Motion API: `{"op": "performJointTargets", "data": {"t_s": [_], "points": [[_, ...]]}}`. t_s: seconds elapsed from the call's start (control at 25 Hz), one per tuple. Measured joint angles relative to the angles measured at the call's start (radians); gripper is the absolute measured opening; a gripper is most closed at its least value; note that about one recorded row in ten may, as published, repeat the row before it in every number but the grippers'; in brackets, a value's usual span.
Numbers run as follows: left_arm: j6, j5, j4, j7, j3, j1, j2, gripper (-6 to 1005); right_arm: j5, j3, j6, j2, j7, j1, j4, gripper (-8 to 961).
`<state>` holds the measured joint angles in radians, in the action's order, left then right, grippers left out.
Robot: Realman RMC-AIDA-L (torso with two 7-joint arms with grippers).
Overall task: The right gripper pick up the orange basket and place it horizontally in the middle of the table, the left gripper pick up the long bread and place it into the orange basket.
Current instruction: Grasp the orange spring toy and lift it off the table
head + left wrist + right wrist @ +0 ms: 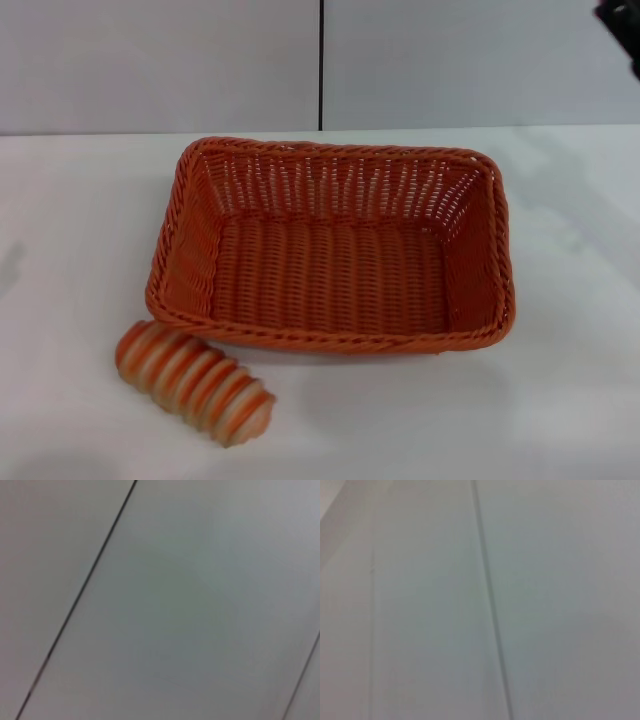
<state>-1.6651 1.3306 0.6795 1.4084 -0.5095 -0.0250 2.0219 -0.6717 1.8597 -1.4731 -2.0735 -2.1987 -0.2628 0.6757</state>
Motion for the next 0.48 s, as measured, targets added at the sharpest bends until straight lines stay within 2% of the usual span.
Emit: {"op": "performJointTargets", "data": {"t_s": [0.16, 0.48], "points": [[0.019, 0.120, 0.075, 0.092, 0.013, 0.002, -0.009, 739, 0.035, 0.021, -0.013, -0.003, -0.014, 0.018, -0.037, 551], [0.049, 0.375, 0.182, 0.287, 0.049, 0.042, -0.008, 736, 0.170, 0.031, -0.077, -0.001, -0.024, 0.022, -0.190, 551]]}}
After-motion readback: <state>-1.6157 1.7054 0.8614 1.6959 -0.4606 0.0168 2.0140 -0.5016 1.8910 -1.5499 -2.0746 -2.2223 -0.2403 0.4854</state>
